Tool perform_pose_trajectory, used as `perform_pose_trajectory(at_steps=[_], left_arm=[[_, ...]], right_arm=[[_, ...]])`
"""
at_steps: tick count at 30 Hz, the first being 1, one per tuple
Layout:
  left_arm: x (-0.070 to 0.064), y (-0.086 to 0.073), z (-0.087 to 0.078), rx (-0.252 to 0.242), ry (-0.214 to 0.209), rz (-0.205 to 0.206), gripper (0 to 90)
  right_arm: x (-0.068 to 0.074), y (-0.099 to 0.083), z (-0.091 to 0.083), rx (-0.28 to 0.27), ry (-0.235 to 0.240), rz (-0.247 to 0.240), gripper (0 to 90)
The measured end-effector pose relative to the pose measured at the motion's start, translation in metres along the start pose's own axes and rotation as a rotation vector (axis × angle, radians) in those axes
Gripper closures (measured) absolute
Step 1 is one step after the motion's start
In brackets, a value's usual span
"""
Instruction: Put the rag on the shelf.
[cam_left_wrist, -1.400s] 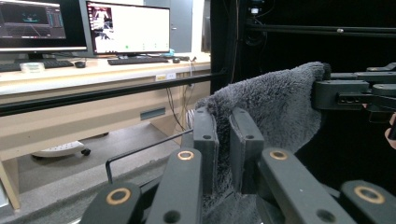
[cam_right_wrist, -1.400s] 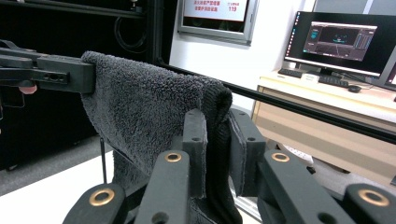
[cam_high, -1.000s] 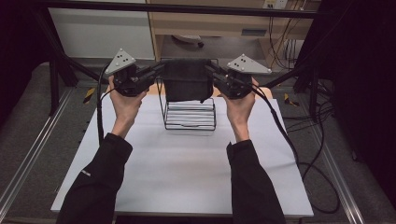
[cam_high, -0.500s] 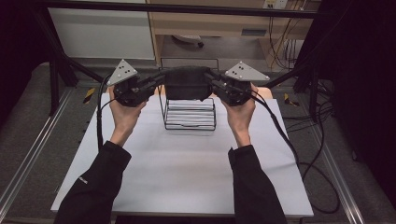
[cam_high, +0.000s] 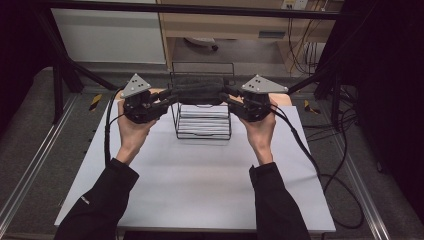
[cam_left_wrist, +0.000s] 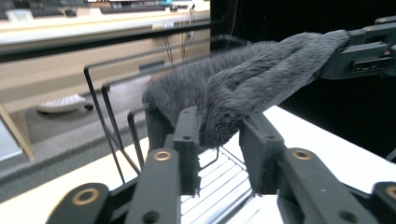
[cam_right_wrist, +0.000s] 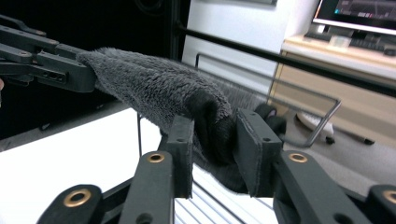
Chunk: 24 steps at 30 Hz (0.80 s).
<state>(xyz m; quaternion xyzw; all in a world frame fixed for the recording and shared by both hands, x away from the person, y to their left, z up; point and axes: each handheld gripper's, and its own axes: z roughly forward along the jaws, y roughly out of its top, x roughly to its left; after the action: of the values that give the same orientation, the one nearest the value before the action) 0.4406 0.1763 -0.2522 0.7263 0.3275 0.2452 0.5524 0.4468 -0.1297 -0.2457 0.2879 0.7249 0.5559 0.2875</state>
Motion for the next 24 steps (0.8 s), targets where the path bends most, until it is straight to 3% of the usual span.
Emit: perform_pose_trajectory(at_steps=[8,14,21,24], left_arm=[[-0.001,-0.018,0.004,0.063,0.004,-0.01,59.7],[0.0,-0.03,0.012,0.101,0.013,-0.013,57.9],[0.005,-0.045,0.024,0.145,0.044,-0.02,53.3],[0.009,-0.053,0.028,0.17,0.04,-0.037,49.1]], right_arm=[[0.003,-0.016,0.0,0.08,0.009,0.047,60.2],[0.001,-0.031,0.005,0.11,0.016,0.083,56.4],[-0.004,-0.053,0.016,0.129,0.01,0.104,43.9],[-0.008,-0.064,0.019,0.137,0.008,0.117,36.0]])
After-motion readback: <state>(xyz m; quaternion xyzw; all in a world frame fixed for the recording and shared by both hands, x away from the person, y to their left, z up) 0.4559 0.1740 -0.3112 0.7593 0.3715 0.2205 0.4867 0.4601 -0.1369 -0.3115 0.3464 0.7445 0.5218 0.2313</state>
